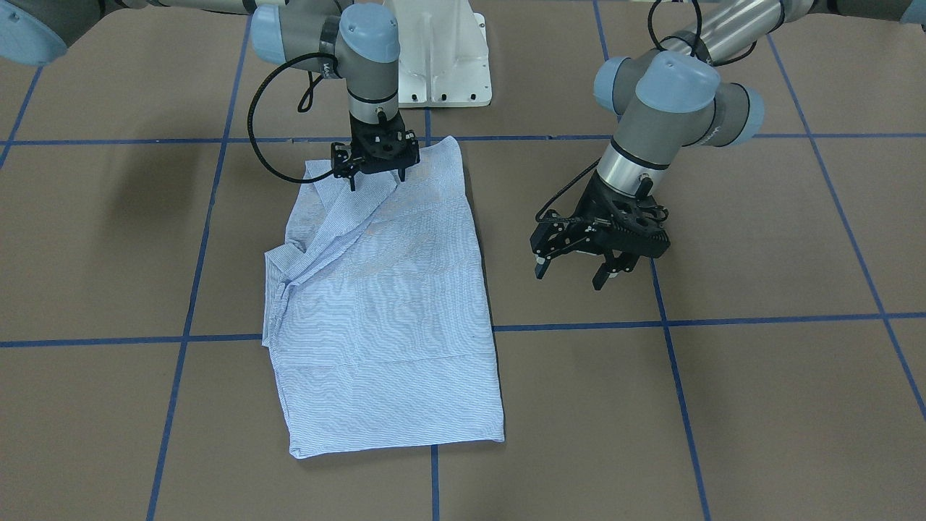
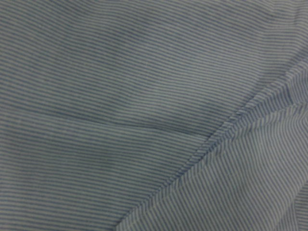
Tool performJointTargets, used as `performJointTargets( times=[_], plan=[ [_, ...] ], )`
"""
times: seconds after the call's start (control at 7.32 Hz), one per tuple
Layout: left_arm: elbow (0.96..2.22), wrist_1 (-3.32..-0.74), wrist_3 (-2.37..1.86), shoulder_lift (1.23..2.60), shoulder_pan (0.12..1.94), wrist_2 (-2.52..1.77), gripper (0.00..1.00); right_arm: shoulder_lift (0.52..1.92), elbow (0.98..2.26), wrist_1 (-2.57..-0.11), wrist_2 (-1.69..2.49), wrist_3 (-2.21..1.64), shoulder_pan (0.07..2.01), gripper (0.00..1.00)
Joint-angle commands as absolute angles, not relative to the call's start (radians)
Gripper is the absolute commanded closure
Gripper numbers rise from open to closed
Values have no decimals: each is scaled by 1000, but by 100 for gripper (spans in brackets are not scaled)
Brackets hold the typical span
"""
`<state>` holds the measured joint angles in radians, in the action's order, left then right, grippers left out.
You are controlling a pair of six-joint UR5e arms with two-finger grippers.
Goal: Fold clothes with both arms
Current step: 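Hold the right gripper on the shirt's half nearest the robot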
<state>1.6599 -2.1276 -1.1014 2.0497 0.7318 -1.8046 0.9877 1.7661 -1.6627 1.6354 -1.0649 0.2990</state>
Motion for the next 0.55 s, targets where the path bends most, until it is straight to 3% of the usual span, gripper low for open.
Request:
performJointTargets(
  times=[0.0,0.41],
  plan=[
    [1660,-2128,-1101,2051,730,-1805,0,988,1770,-1697,1635,-1058,304,0],
    [1660,-2128,-1103,2049,724,-1804,0,988,1772,-1729,1637,-1058,317,0]
  ],
)
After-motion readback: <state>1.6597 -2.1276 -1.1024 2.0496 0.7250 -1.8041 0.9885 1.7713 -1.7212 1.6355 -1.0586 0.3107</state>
